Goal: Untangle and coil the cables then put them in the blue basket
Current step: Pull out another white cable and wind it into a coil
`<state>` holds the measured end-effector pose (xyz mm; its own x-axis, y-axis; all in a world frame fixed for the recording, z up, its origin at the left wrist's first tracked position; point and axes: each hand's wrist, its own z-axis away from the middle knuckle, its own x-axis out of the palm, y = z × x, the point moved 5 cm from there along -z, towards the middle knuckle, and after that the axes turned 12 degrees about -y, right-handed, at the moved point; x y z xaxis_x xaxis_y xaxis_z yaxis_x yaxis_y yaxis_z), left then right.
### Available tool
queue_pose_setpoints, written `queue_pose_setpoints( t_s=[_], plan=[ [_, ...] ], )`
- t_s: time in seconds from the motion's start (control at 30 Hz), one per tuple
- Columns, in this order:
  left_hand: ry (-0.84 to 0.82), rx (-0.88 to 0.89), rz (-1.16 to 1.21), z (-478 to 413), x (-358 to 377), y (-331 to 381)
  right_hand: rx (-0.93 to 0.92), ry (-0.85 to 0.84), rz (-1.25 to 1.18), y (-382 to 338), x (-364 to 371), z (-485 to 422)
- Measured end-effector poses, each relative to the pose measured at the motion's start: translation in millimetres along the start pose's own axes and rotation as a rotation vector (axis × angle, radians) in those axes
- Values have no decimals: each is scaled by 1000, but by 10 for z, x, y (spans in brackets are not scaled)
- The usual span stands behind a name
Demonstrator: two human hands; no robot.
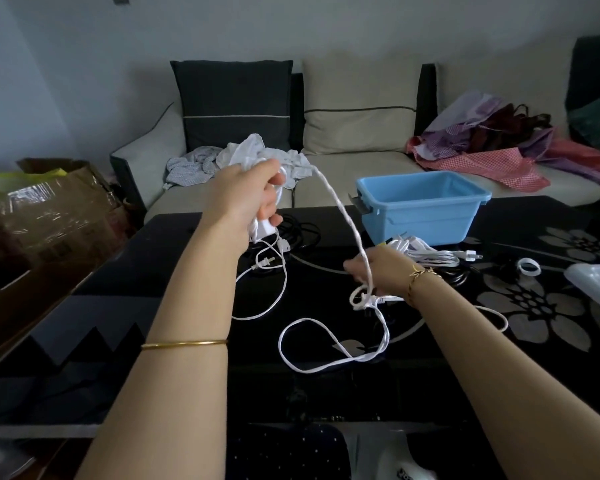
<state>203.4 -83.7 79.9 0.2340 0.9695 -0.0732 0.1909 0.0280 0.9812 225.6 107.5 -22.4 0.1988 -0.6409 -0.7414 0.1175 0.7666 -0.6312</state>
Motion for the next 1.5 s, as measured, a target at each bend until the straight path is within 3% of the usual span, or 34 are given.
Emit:
queue_pose_setpoints(
  t_s=[0.07,0.13,0.17,0.23,0.33,0.43,0.53,0.63,0.77,0.9,1.07,1.17,1.27,1.33,1.4,1.5],
  plan=[
    [-44,-50,-101,24,52,-16,-58,213,47,-100,-159,67],
    [-82,-81,-189,44,99,-24,-136,368,-170,-187,-278,152],
    [-102,-93,-217,53,122,-26,-211,365,-397,-232,-297,192],
    [-125,-110,-242,64,153,-39,-358,189,-769,-375,-258,233],
    [-140,-118,-267,67,180,-67,-486,25,-677,-557,-161,301],
    [-195,-154,-273,79,201,-114,-527,186,-681,-548,-226,298],
    [-368,-272,-244,127,273,-194,-523,353,-794,-461,-371,284],
    [-609,-328,11,174,411,-222,-458,367,-826,-387,-350,205],
    [-758,-294,575,150,463,-172,-390,98,-729,-391,-56,80],
    [-633,-131,969,56,352,-133,-362,-123,-557,-415,116,109],
    [-388,76,1091,-95,206,-115,-326,-245,-369,-413,178,193],
    [-245,104,939,-125,207,-169,-379,-274,-220,-535,185,290],
    [-56,153,607,-154,124,-203,-395,-213,-117,-598,144,350],
    [11,228,284,-132,97,-179,-408,-169,-209,-605,83,387],
    [36,276,-185,-78,136,-138,-436,-132,-275,-628,25,443],
    [-28,247,-744,-12,239,-148,-445,40,-277,-601,-136,482]
  ],
)
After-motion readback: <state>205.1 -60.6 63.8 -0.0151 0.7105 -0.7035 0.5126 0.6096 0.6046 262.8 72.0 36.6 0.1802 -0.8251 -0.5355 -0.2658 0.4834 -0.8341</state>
